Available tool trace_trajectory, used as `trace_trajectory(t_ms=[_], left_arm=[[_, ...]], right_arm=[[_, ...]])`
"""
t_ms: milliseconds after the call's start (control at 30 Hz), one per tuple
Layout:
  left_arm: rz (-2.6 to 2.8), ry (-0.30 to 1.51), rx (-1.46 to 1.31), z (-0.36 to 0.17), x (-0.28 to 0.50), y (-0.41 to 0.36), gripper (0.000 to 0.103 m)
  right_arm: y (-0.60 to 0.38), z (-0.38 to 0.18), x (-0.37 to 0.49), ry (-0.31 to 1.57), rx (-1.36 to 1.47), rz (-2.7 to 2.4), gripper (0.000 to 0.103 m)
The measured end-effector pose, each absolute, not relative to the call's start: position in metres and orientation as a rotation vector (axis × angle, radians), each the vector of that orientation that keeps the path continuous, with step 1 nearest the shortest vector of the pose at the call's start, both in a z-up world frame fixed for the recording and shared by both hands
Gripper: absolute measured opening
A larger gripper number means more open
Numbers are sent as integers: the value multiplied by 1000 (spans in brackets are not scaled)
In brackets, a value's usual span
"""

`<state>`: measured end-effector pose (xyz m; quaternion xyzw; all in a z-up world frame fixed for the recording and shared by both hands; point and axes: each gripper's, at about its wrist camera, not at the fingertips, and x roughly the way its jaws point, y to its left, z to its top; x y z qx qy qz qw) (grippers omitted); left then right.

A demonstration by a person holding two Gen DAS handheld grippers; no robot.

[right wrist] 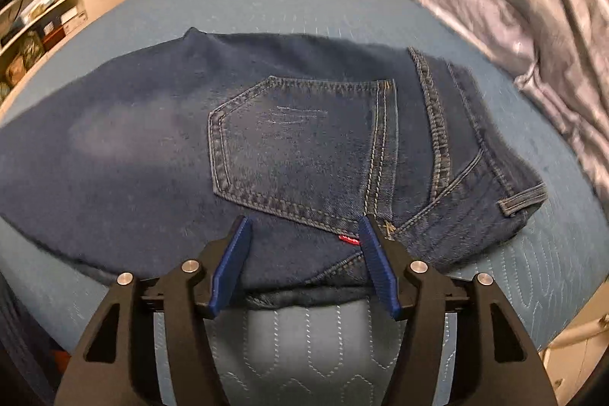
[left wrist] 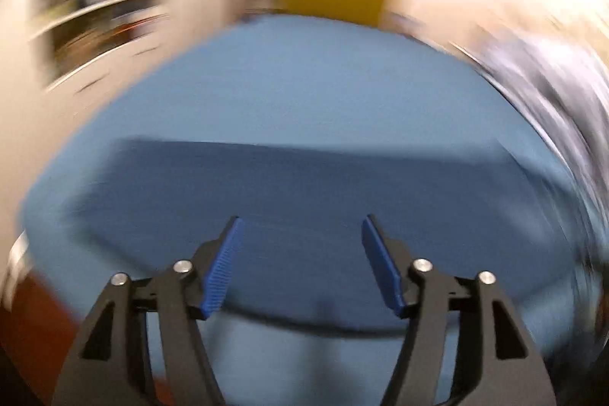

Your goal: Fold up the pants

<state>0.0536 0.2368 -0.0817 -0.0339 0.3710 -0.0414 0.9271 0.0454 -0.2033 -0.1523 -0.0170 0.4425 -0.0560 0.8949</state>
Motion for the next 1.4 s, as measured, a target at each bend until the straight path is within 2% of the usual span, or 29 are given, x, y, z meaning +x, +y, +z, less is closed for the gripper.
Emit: trace_trajectory(t_ms=[200,267,367,600,633,733,1000,1100,1133,1167,1233,1267,1300,1367,1400], left_arm=[[-440,772,63,-91,39,44,65],[-543,735,114,-89,26,3,54],[-629,695,279,-98,14,-56,45],[-646,715,443,-131,13,-121,30],[-651,727,452,-134,14,-127,26],[-643,715,463,-129,12,-130,1],[-638,693,543,-130,-4,-133,1],[-634,698,544,-133,-5,-133,1],[-632,691,556,-134,-6,-134,1],[-629,688,563,-134,-7,-135,1],[-629,697,553,-135,-6,-135,1],[-629,703,545,-135,-5,-134,2],[-632,711,531,-132,-5,-133,6],[-657,726,452,-119,-5,-129,8],[-671,733,379,-108,-4,-126,17]], right_arm=[[-230,-146,25,914,69,-117,57],[-241,-142,14,915,124,-125,57],[-243,-141,-6,910,148,-91,57],[-264,-145,-6,911,299,-48,57],[-266,-147,-4,921,317,-35,57],[-283,-149,-5,915,435,-9,57],[-332,-151,-8,855,713,-16,57],[-341,-150,-2,841,732,-41,57],[-344,-150,1,840,730,-54,55],[-348,-151,4,834,741,-67,50],[-355,-156,8,847,753,-102,22],[-358,-161,12,875,751,-127,2],[-357,-164,13,884,749,-128,2],[-351,-165,15,904,689,-153,2],[-349,-165,15,909,669,-158,2]])
